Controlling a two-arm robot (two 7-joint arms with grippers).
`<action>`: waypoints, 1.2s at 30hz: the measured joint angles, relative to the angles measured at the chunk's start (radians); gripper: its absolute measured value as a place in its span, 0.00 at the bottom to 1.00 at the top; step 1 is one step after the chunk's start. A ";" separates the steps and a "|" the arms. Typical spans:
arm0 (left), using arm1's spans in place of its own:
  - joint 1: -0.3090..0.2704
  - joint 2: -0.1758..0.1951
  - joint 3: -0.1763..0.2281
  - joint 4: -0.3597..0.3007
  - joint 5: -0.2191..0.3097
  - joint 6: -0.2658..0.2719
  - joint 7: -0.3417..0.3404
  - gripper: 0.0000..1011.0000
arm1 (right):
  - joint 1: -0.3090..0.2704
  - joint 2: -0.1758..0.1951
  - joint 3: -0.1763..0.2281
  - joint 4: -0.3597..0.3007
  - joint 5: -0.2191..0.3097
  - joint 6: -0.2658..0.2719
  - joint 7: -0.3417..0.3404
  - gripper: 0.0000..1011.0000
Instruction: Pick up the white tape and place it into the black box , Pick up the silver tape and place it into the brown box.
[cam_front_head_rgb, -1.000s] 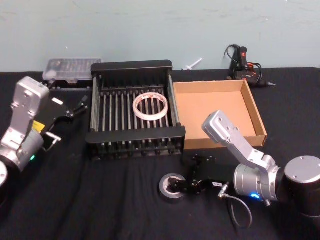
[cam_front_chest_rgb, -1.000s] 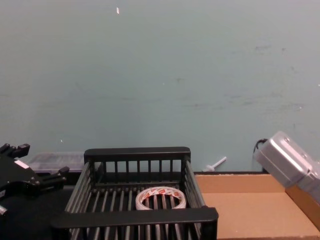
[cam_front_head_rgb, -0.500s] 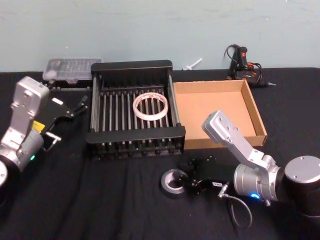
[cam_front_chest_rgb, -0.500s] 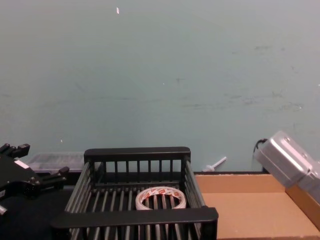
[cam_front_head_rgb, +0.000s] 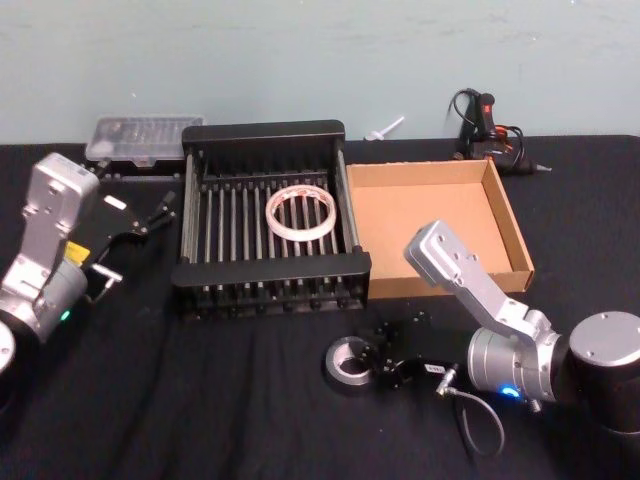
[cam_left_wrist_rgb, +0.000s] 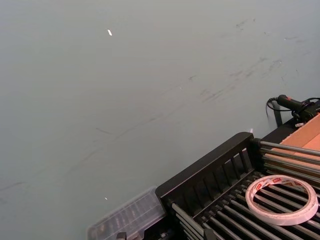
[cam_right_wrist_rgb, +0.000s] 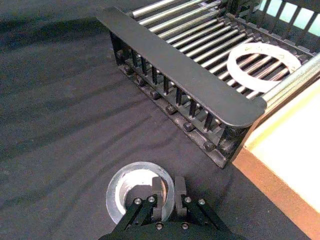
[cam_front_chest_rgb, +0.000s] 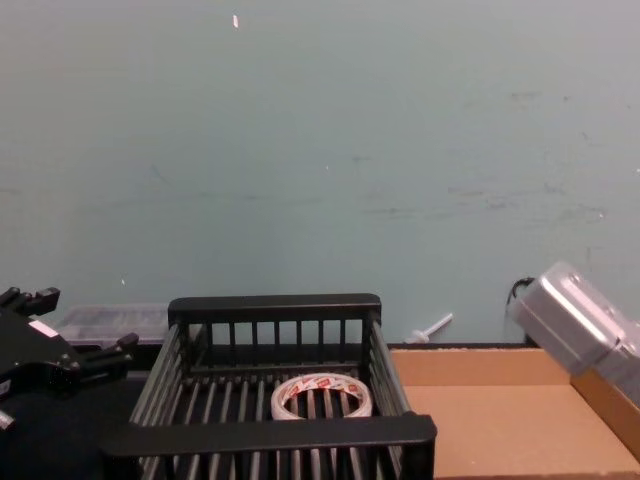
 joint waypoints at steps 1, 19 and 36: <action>0.000 0.000 0.000 0.000 0.000 0.000 0.000 0.99 | 0.000 0.000 0.000 0.000 0.000 0.000 0.000 0.16; 0.000 0.000 0.000 0.000 0.000 0.000 0.000 0.99 | -0.068 0.067 0.090 -0.093 0.055 -0.140 -0.006 0.16; 0.000 0.000 0.000 0.000 0.000 0.000 0.000 0.99 | -0.130 0.094 0.231 -0.160 0.102 -0.207 -0.105 0.16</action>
